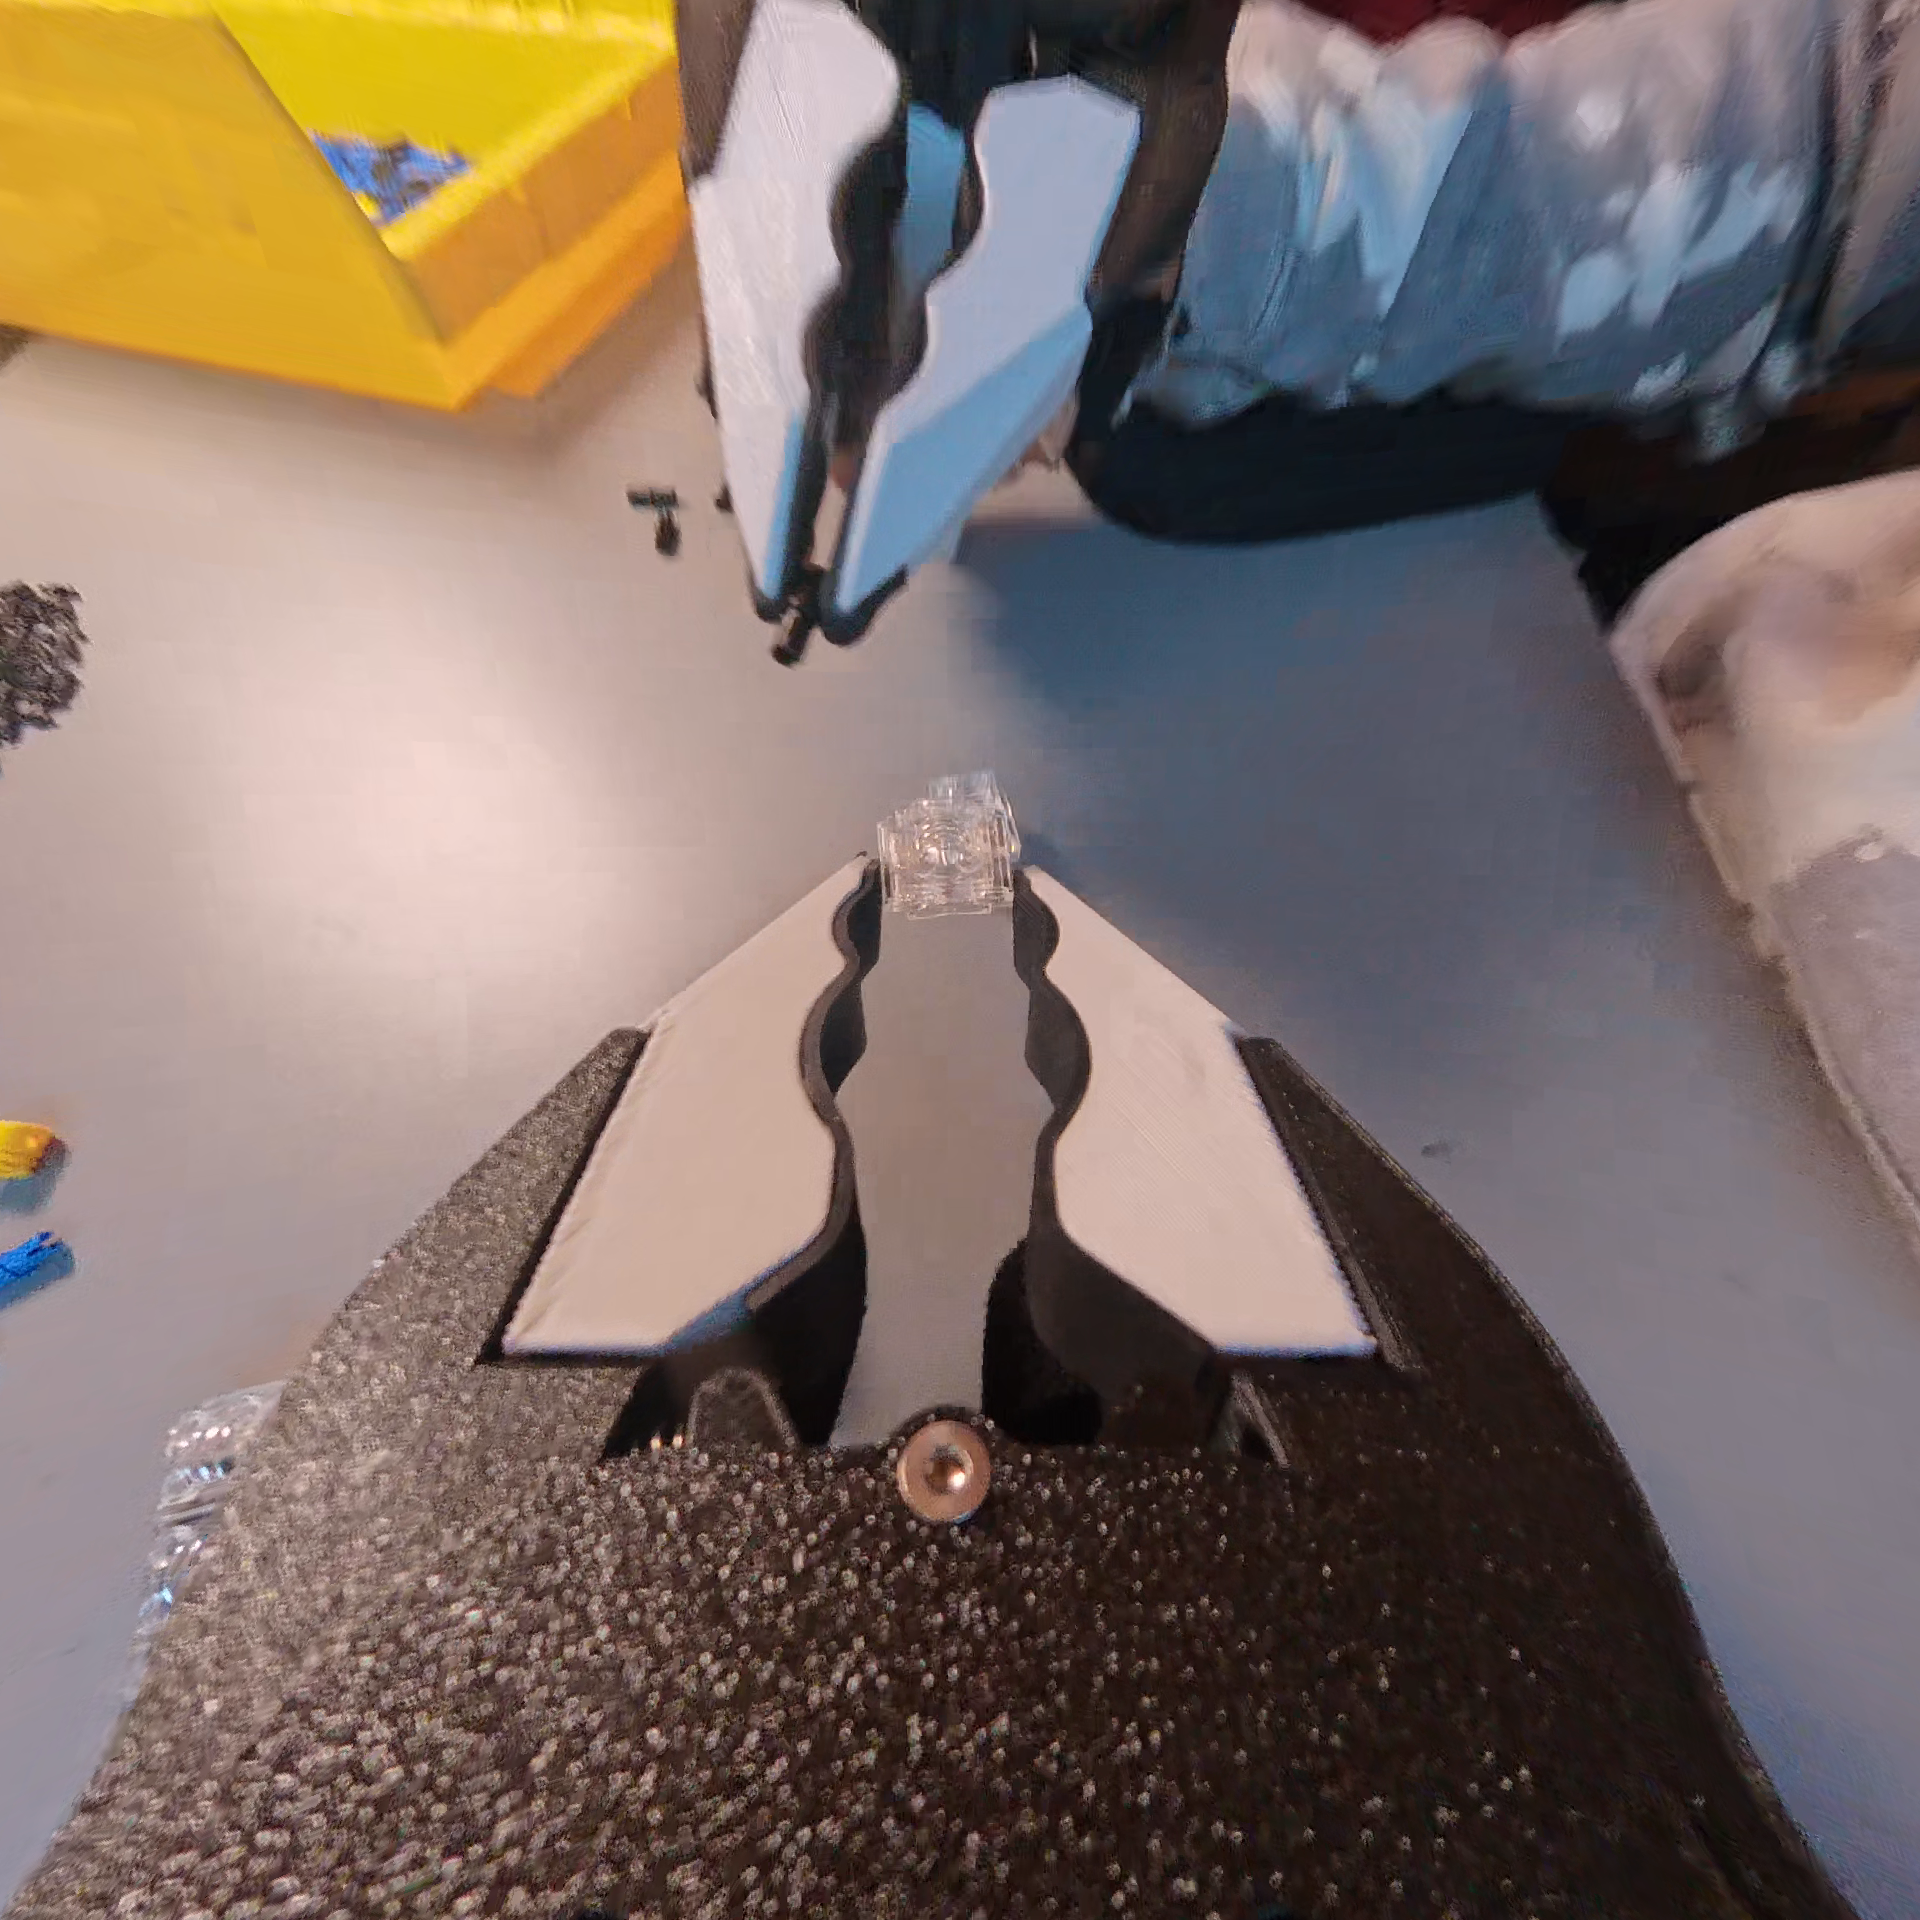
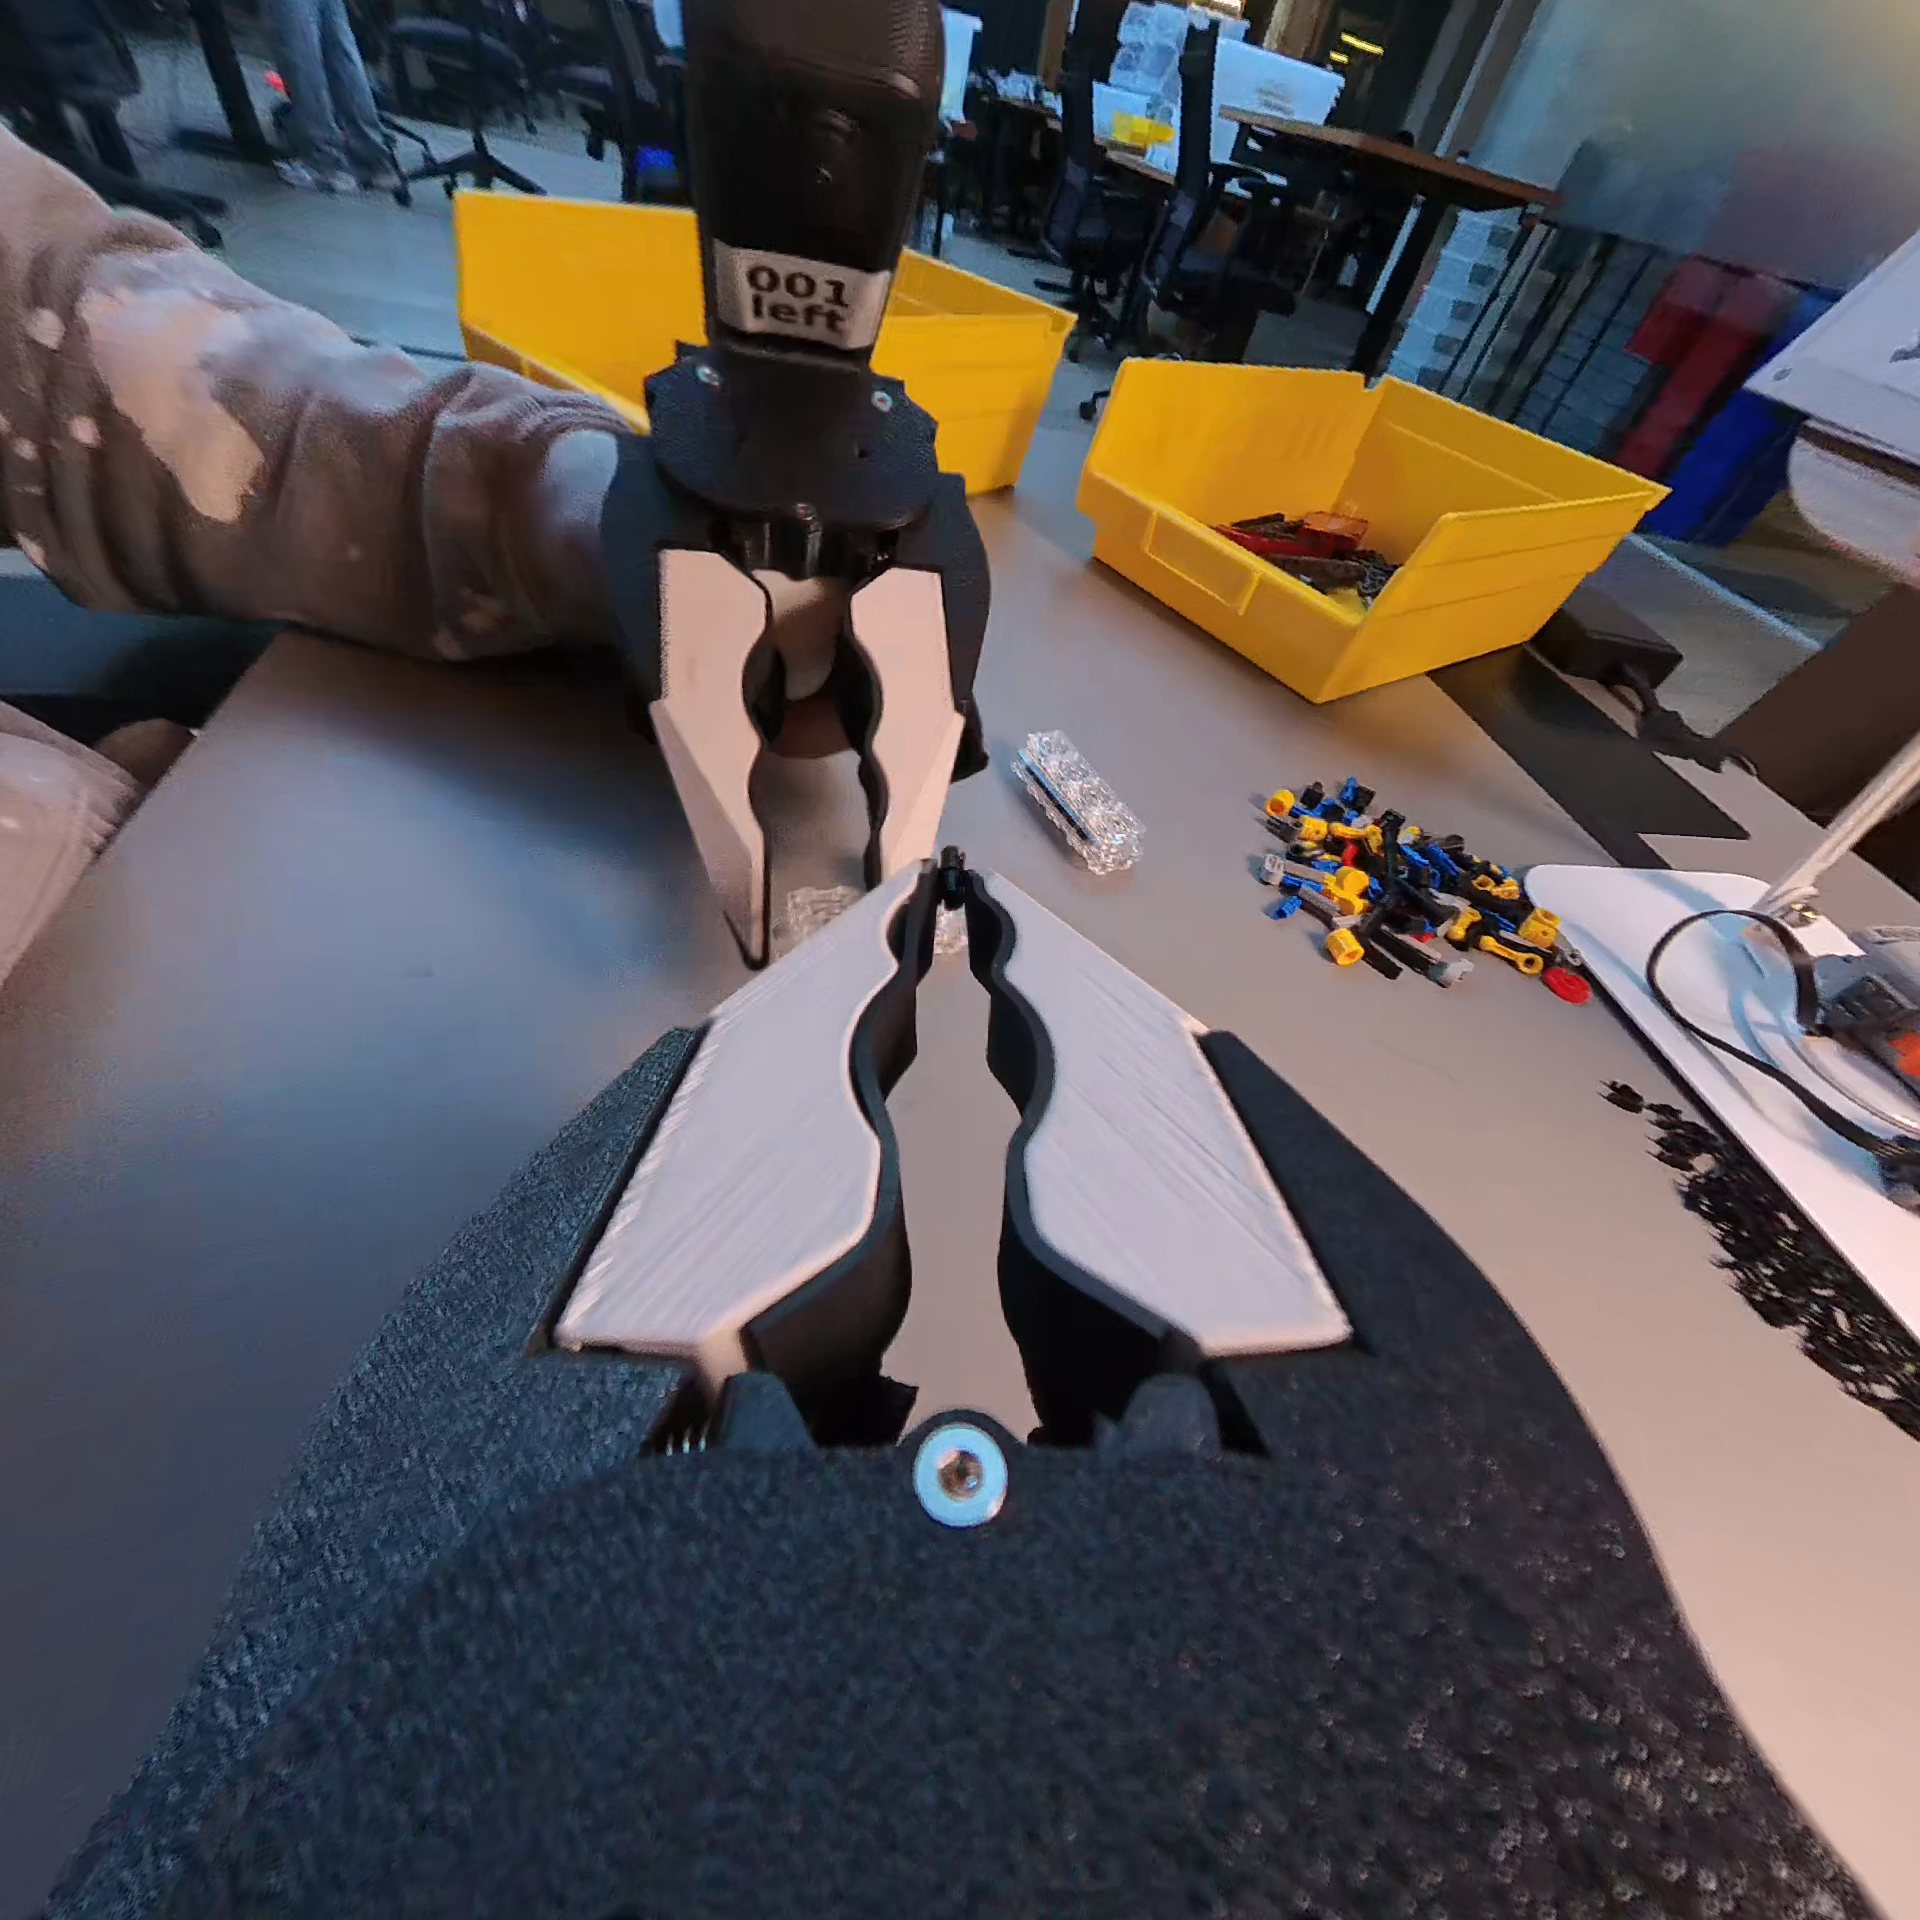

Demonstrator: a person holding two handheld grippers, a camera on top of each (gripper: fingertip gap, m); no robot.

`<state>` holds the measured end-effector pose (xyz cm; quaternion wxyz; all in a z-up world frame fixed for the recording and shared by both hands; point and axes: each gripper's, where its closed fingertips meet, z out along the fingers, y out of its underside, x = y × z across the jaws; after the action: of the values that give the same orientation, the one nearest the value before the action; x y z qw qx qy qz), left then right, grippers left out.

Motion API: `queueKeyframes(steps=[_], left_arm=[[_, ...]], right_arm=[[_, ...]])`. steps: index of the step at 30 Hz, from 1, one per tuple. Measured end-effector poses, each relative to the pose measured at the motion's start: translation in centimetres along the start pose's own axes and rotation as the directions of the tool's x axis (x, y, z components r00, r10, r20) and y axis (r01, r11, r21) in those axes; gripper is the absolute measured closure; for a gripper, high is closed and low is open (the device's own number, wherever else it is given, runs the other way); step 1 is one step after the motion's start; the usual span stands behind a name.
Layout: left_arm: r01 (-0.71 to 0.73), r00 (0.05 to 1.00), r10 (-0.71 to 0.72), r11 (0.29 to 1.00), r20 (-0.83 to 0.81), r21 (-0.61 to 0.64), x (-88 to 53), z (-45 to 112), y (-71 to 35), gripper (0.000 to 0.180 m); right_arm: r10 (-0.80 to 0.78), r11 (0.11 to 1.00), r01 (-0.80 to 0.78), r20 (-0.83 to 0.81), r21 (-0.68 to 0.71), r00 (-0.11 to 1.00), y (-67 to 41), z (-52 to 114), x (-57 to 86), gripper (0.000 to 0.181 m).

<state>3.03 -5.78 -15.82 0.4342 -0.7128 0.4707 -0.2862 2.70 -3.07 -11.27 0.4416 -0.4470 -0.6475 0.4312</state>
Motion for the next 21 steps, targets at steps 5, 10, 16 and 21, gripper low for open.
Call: queueKeyframes(steps=[5,10,16,21], left_arm=[[0.024,0.999,-0.019,0.985,-0.033,0.172,-0.5,-2.5,-2.2,0.157],[0.023,0.999,-0.016,0.985,-0.043,0.173,-0.2,-2.2,-2.2,0.157],[0.001,0.999,0.007,0.984,-0.043,0.180,0.1,-2.1,-2.3,0.157],[-0.015,0.998,0.026,0.985,-0.058,0.173,0.6,-2.0,-2.3,0.157]], right_arm=[[0.068,0.994,-0.073,0.061,0.084,0.996,-1.4,0.0,-0.8,0.176],[0.049,0.997,-0.052,0.058,0.063,0.997,-1.1,0.2,-1.0,0.176],[0.041,0.998,-0.044,0.091,0.035,0.995,-0.7,0.3,-1.6,0.176],[0.020,1.000,-0.017,0.118,-0.026,0.993,0.2,0.6,-2.2,0.176]])
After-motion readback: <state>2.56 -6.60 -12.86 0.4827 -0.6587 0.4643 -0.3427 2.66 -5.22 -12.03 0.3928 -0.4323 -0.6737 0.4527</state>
